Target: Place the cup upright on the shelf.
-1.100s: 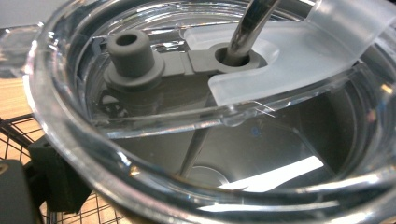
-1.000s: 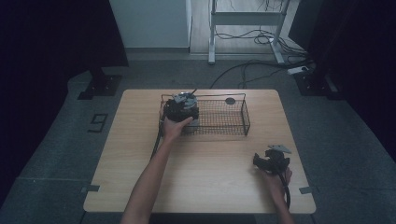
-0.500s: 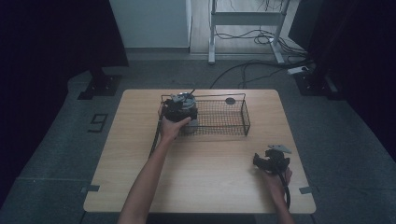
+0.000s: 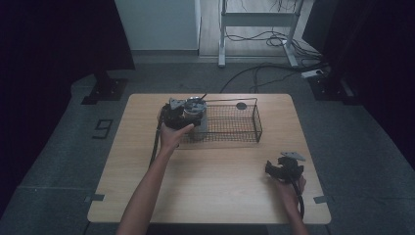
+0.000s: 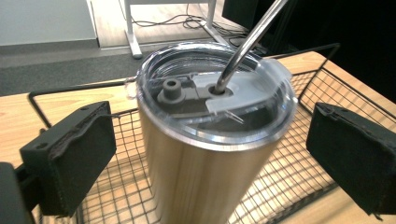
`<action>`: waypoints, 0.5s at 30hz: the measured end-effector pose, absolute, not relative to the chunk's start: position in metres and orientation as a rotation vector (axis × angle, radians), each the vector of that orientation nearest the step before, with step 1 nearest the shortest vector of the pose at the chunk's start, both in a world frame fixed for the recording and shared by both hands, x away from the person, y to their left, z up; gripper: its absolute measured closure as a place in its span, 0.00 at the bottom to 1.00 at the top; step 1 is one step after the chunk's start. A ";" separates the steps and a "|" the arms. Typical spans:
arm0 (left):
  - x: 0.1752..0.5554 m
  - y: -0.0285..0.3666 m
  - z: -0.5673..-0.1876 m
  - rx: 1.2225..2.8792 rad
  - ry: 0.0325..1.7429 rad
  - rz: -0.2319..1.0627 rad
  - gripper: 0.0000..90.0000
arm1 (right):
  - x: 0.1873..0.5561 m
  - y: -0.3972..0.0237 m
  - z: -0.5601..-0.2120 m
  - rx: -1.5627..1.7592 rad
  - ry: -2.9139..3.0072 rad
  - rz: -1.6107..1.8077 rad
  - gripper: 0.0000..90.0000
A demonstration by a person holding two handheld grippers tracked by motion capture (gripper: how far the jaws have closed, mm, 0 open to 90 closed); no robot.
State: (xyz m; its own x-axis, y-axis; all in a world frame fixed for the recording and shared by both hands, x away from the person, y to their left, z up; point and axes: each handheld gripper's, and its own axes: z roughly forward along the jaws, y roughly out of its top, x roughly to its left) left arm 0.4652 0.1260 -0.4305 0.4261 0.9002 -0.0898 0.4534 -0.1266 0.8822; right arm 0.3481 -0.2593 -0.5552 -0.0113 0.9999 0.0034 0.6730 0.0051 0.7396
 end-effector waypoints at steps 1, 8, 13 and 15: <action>0.462 0.128 -0.429 1.748 1.171 0.605 0.02 | 0.348 -0.259 -0.555 1.723 1.739 0.772 0.15; 0.442 0.138 -0.425 1.754 1.156 0.605 0.04 | 0.348 -0.259 -0.555 1.721 1.739 0.771 0.14; 0.423 0.145 -0.427 1.737 1.155 0.577 0.05 | 0.348 -0.259 -0.555 1.727 1.736 0.771 0.15; 0.417 0.147 -0.428 1.745 1.149 0.576 0.06 | 0.348 -0.259 -0.555 1.728 1.736 0.771 0.15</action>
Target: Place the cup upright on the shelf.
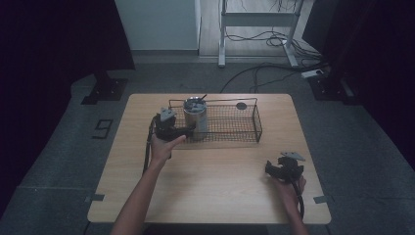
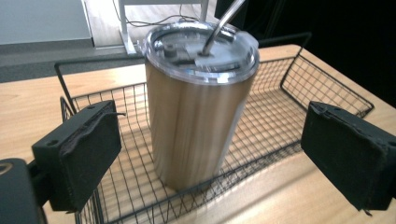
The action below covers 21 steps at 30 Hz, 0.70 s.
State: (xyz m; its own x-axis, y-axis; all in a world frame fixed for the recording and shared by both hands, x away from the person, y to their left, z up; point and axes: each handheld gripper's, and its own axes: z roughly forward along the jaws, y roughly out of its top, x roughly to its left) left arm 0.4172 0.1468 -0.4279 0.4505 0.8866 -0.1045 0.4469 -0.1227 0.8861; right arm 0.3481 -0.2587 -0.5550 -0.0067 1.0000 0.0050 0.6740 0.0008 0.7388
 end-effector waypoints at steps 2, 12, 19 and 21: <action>0.411 0.149 -0.430 1.751 1.142 0.573 0.06 | 0.348 -0.259 -0.555 1.728 1.736 0.771 0.15; 0.372 0.163 -0.447 1.776 1.121 0.584 0.08 | 0.348 -0.259 -0.555 1.727 1.737 0.770 0.14; 0.347 0.174 -0.460 1.773 1.129 0.574 0.10 | 0.348 -0.259 -0.555 1.728 1.736 0.769 0.14; 0.340 0.177 -0.465 1.776 1.130 0.573 0.10 | 0.348 -0.259 -0.555 1.728 1.736 0.770 0.14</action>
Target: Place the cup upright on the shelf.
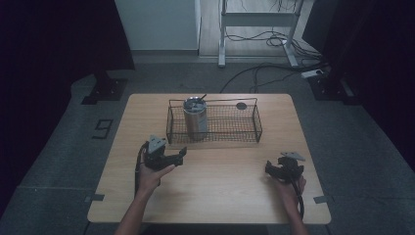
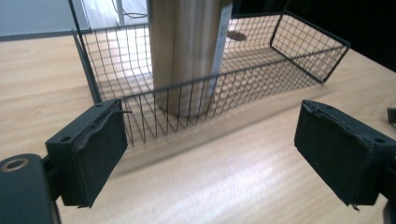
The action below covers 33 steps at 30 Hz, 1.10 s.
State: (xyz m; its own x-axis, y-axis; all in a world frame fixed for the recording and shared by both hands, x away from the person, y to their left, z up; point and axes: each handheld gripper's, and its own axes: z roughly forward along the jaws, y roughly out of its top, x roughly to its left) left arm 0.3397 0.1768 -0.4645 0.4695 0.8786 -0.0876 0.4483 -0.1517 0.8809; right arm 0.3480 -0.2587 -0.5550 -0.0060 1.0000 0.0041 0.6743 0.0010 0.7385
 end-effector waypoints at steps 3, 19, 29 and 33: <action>0.330 0.180 -0.471 1.791 1.122 0.568 0.11 | 0.348 -0.259 -0.555 1.728 1.735 0.769 0.14; 0.302 0.201 -0.502 1.823 1.158 0.521 0.12 | 0.348 -0.259 -0.555 1.727 1.732 0.768 0.14; 0.296 0.211 -0.509 1.822 1.188 0.511 0.13 | 0.348 -0.258 -0.555 1.722 1.733 0.766 0.15; 0.296 0.211 -0.511 1.825 1.191 0.501 0.13 | 0.348 -0.258 -0.555 1.722 1.733 0.766 0.15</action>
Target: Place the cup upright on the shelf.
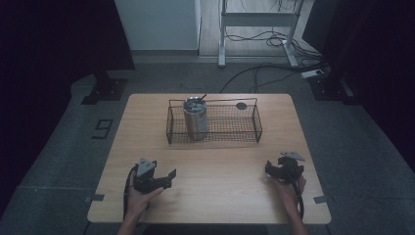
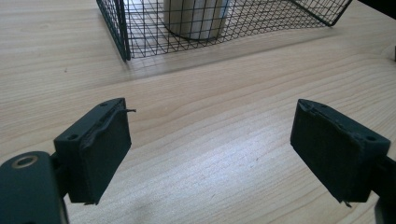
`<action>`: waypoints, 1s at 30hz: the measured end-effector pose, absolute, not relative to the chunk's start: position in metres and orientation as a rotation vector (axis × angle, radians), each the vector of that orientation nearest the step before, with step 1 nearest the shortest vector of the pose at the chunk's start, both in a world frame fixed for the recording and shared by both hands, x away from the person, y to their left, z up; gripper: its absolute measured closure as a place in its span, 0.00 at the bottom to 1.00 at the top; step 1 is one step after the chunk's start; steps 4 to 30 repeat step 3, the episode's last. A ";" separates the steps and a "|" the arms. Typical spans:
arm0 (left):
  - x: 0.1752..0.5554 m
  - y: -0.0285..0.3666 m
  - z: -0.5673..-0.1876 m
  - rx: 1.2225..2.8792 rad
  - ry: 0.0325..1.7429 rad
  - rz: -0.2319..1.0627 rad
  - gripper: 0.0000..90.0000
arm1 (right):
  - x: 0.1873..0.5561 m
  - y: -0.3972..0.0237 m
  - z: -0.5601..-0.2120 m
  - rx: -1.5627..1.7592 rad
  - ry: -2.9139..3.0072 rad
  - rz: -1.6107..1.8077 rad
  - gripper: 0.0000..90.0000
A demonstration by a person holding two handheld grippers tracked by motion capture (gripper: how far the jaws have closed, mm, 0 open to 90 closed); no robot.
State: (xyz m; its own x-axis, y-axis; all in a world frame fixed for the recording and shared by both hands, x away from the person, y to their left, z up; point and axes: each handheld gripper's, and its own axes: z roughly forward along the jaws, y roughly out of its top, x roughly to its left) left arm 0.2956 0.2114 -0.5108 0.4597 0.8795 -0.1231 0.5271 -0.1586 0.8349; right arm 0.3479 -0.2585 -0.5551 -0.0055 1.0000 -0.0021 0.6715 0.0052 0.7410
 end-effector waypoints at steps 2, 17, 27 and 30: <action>0.296 0.211 -0.512 1.827 1.195 0.496 0.13 | 0.348 -0.259 -0.555 1.723 1.733 0.767 0.15; 0.296 0.211 -0.513 1.834 1.200 0.495 0.13 | 0.348 -0.259 -0.555 1.724 1.733 0.768 0.15; 0.296 0.211 -0.513 1.834 1.200 0.495 0.13 | 0.348 -0.259 -0.555 1.724 1.733 0.768 0.15; 0.296 0.211 -0.513 1.834 1.200 0.495 0.13 | 0.348 -0.259 -0.555 1.724 1.733 0.768 0.15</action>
